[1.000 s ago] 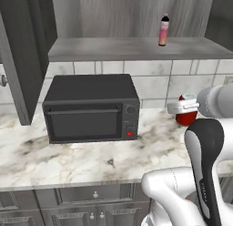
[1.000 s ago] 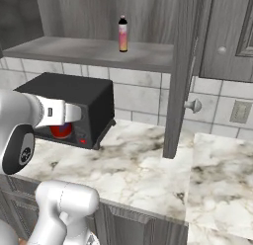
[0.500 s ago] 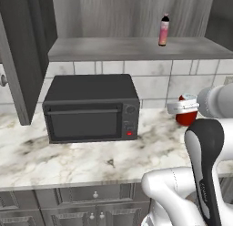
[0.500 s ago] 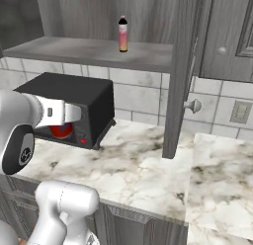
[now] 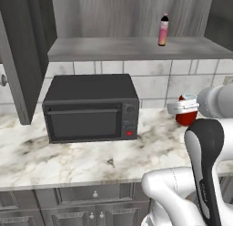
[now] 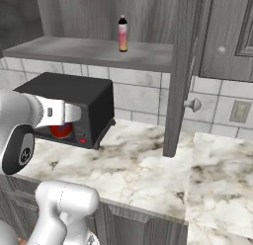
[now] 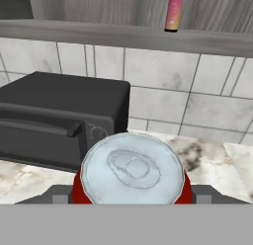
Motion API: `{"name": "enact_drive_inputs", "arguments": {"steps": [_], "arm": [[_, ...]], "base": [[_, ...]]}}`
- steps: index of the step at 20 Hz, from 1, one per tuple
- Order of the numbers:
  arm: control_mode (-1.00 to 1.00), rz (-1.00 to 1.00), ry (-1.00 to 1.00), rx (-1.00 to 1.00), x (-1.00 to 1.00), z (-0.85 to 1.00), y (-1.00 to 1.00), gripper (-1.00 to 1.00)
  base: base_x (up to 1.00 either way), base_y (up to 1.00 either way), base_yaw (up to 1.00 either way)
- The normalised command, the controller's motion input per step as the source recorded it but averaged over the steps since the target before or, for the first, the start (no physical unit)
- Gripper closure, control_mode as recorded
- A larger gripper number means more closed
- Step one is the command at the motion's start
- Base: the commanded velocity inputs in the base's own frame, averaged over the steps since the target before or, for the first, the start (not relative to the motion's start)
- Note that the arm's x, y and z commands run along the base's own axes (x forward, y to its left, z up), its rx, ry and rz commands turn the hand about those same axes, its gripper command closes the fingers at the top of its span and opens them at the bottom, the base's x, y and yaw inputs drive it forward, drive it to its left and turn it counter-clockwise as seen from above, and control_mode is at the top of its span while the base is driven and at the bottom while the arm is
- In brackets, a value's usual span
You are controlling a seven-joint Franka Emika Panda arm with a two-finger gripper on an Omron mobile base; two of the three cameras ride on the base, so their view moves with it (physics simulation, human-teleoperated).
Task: Sort all alcoholic drinks to one cabinet, and non-alcoholic drinks to the other.
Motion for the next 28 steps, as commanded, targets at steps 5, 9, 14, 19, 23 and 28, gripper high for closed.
{"name": "enact_drive_inputs", "arguments": {"steps": [5,9,14,19,23,28], "arm": [[1.00,0.00,0.00,0.00,0.00,0.00,0.00,1.00],[-1.00,0.00,0.00,0.00,-0.02,0.00,0.00,1.00],[-1.00,0.00,-0.01,0.00,-0.08,0.11,0.00,1.00],[-1.00,0.00,-0.02,0.00,-0.03,0.26,0.00,1.00],[-1.00,0.00,-0.01,0.00,-0.01,0.27,0.00,1.00],[-1.00,0.00,0.00,0.00,0.00,0.25,0.00,1.00]], "base": [[0.00,0.00,0.00],[0.00,0.00,0.00],[0.00,0.00,0.00],[0.00,0.00,0.00],[0.00,0.00,0.00],[0.00,0.00,0.00]]}}
